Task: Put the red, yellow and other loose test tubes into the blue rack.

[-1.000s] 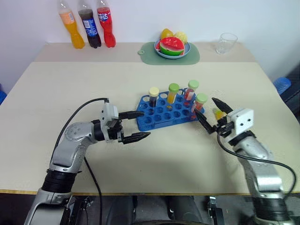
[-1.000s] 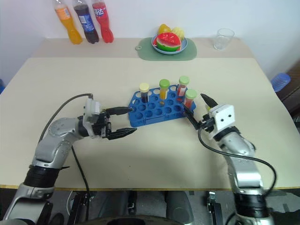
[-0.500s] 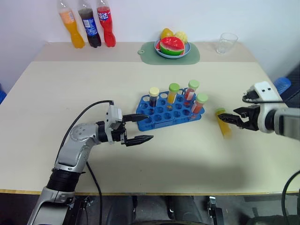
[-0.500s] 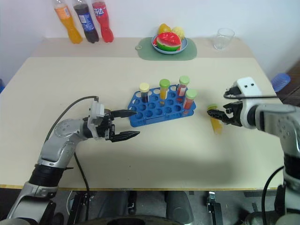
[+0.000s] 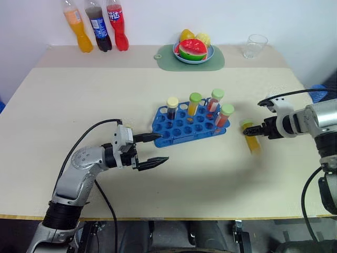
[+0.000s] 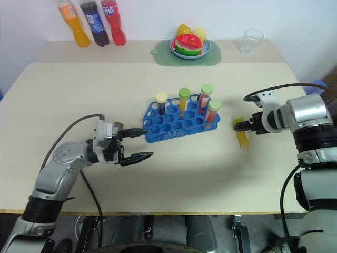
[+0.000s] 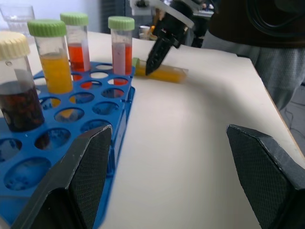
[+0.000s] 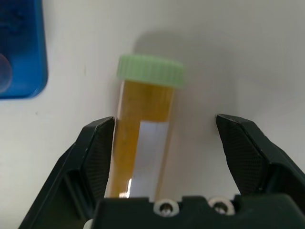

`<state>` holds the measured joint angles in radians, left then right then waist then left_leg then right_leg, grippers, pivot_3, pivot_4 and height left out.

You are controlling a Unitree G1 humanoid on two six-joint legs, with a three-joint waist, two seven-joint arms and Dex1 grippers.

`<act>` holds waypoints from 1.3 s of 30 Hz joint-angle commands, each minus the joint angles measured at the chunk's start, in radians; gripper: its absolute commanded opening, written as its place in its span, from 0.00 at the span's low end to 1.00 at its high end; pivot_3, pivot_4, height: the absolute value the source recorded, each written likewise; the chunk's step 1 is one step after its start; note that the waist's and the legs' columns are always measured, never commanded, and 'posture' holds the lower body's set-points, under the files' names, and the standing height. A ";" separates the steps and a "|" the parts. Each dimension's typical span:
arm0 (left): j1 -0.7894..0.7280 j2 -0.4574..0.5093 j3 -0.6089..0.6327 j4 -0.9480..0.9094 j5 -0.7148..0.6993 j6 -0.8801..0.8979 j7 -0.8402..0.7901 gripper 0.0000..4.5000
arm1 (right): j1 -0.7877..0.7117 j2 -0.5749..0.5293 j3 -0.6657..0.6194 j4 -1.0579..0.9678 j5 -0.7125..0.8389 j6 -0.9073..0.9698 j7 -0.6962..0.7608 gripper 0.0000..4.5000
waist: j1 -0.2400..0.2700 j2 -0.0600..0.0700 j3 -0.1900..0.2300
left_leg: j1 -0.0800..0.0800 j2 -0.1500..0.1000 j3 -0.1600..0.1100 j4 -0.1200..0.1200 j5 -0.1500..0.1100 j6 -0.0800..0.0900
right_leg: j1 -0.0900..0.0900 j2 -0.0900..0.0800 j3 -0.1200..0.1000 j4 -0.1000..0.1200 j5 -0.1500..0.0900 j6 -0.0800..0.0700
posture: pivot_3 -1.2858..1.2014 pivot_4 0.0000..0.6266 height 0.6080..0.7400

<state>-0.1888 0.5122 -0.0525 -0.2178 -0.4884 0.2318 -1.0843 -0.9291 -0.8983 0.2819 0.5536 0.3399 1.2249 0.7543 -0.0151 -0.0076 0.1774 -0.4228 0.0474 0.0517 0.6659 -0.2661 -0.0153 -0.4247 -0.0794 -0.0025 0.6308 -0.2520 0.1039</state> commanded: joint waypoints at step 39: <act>-0.091 -0.007 0.031 0.179 -0.010 -0.057 -0.072 0.88 | 0.596 0.623 -0.205 -0.769 -0.223 -1.105 -0.319 0.18 | 0.004 -0.003 -0.003 | 0.005 0.001 -0.002 0.000 0.002 -0.003 | 0.005 0.002 -0.001 0.002 0.001 -0.001 | 0.52 0.24 1.00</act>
<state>-0.2820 0.4938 -0.0503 -0.0203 -0.4880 0.1866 -1.1563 -0.3157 -0.2854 0.0891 -0.2168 0.1297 0.1782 0.4515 -0.0113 -0.0107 0.1749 -0.4181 0.0483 0.0492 0.6662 -0.2645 -0.0178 -0.4198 -0.0772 -0.0031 0.6324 -0.2512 0.1029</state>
